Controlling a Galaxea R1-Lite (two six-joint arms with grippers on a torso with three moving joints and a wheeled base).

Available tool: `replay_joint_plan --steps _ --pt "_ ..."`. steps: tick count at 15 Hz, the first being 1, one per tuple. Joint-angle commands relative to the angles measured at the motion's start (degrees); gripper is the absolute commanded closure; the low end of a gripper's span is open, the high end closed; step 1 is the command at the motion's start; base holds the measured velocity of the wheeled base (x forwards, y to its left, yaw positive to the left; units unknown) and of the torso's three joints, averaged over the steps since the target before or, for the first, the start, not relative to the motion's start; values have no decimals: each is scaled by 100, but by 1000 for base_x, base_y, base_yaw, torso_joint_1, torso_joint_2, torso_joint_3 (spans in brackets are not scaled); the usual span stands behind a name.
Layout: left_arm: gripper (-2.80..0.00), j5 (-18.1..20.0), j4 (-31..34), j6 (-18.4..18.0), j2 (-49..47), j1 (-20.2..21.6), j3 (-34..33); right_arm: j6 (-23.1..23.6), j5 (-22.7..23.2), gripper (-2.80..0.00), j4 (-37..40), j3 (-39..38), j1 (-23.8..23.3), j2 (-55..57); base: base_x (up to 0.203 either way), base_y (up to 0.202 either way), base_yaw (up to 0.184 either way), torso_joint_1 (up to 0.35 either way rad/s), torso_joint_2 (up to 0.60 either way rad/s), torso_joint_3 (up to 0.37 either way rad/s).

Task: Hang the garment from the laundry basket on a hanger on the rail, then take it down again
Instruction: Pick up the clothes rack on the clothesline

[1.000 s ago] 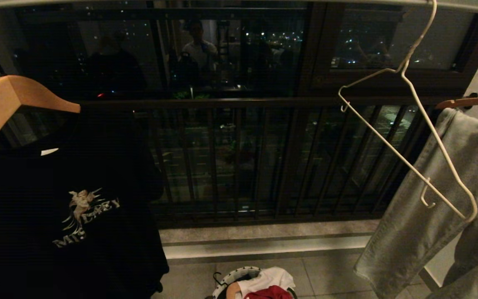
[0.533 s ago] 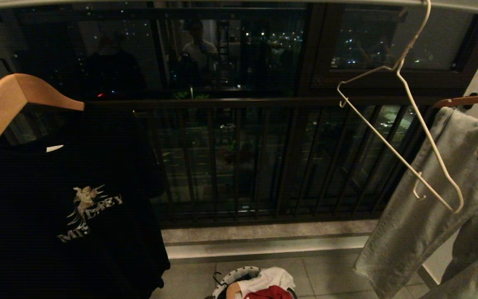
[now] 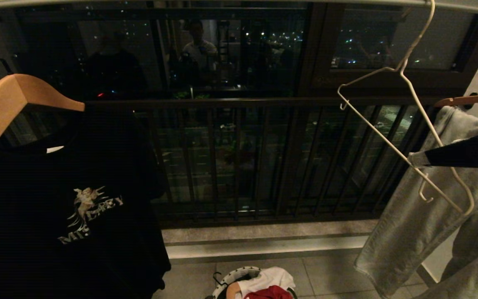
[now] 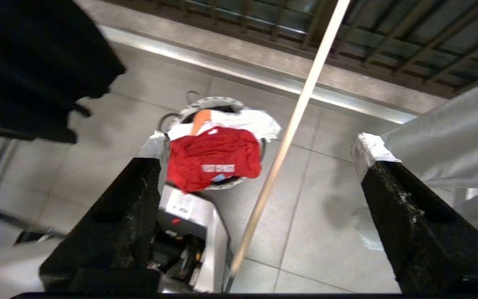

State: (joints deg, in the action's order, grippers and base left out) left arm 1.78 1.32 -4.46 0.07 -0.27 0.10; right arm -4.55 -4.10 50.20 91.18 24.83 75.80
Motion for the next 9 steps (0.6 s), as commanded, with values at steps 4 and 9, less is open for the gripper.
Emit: replay_joint_plan --steps 4,9 --pt "0 -2 0 -2 -7 0 -1 -2 -434 -280 -269 -99 4 424 0 0 0 0 0 0" --pt "0 -2 0 -11 -7 0 -1 -166 -895 -280 -647 -335 4 610 0 0 0 0 0 0"
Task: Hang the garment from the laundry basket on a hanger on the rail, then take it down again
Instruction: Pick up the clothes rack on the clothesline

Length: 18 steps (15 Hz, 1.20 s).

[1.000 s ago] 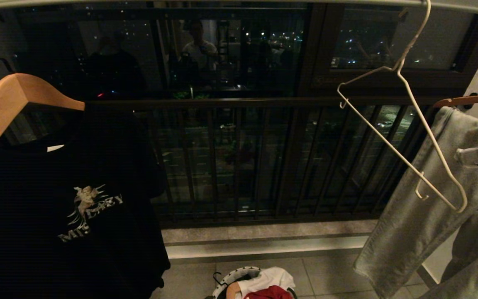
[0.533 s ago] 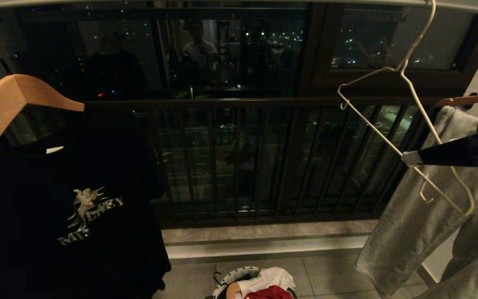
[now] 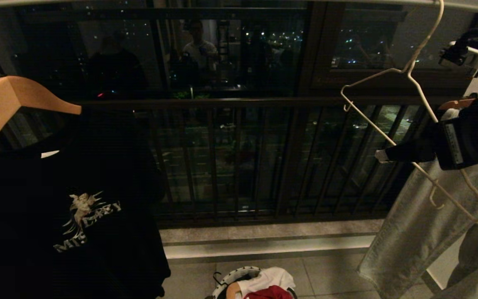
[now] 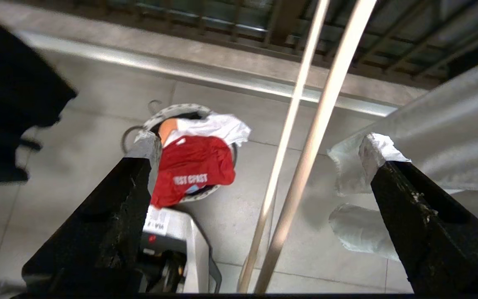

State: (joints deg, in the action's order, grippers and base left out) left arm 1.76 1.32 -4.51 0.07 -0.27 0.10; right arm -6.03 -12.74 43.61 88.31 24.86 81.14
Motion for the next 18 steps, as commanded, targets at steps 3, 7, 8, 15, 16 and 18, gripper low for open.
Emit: replay_joint_plan --steps 3,7,8,15,16,18 --pt "0 0 0 3 -7 0 -1 -146 -158 -280 -24 -102 -7 130 0 0 0 0 0 0" --pt "0 0 0 -3 0 0 -1 -339 -167 -280 -146 -234 -16 113 0 0 0 0 0 0" --pt "0 0 0 -6 -7 0 -1 -388 -167 -280 -217 -268 -16 113 0 0 0 0 0 0" --pt "0 0 0 3 -7 0 -1 -521 -220 -280 -798 -524 -138 122 0 0 0 0 0 0" --pt "0 0 0 -6 -7 0 -1 -522 -243 -280 -847 -554 -176 109 0 0 0 0 0 0" --pt "0 0 0 3 -7 0 -1 -522 -366 -280 -878 -629 -201 88 0 0 0 0 0 0"
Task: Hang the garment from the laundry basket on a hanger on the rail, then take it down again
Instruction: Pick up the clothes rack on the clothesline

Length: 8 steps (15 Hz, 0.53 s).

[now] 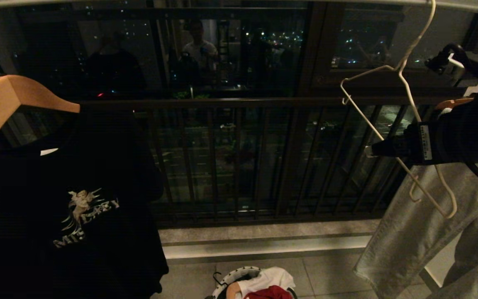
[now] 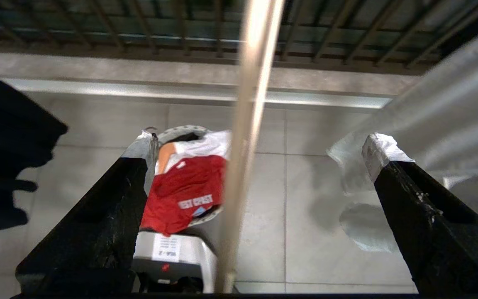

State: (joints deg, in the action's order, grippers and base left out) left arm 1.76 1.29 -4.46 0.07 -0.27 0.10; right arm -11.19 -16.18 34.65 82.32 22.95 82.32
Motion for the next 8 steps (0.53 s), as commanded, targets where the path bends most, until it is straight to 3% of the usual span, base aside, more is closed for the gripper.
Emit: replay_joint_plan --steps 1,8 --pt "0 0 2 -8 -4 0 -1 -6 -67 -280 16 -80 -15 -64 0 0 0 0 0 0" --pt "0 0 2 -2 -7 0 -1 3 -123 -280 -134 -349 -125 -129 0 0 0 0 0 0"
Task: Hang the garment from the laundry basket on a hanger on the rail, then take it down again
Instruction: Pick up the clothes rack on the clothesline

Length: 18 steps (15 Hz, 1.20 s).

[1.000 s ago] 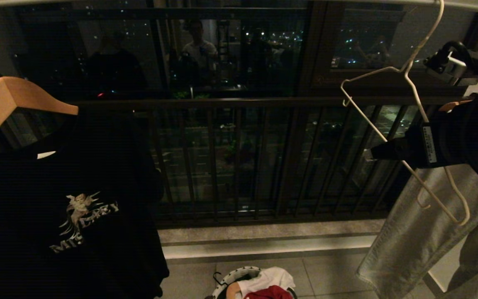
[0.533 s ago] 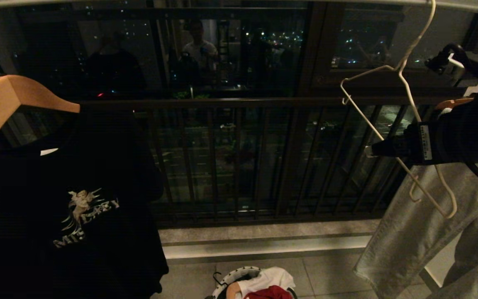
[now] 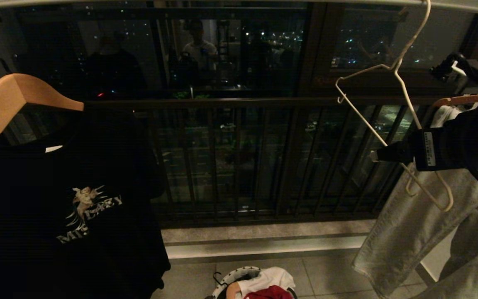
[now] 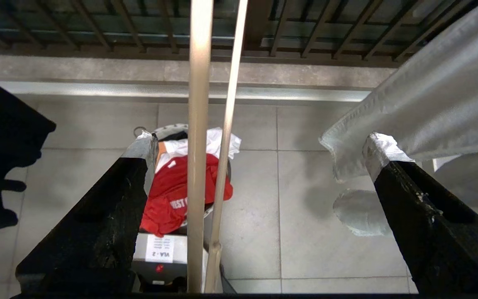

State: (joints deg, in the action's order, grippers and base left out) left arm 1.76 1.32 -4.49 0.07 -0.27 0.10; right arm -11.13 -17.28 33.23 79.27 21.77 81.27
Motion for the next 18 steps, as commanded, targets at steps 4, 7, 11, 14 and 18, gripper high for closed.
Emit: replay_joint_plan --steps 4,7,11,14,18 --pt "0 0 0 0 -7 0 -1 14 -39 -280 8 -61 -6 -24 0 0 0 0 0 0" --pt "0 0 0 -5 -7 0 -1 14 -39 -280 8 -105 -6 -24 0 0 0 0 0 0" --pt "0 0 0 0 -7 0 -1 41 -39 -280 8 -114 -6 -24 0 0 0 0 0 0" --pt "0 0 0 -7 -7 0 -1 41 -48 0 8 -114 -6 -24 0 0 0 0 0 0" --pt "0 0 0 -2 -7 0 -1 50 -56 0 17 -123 -6 -24 0 0 0 0 0 0"
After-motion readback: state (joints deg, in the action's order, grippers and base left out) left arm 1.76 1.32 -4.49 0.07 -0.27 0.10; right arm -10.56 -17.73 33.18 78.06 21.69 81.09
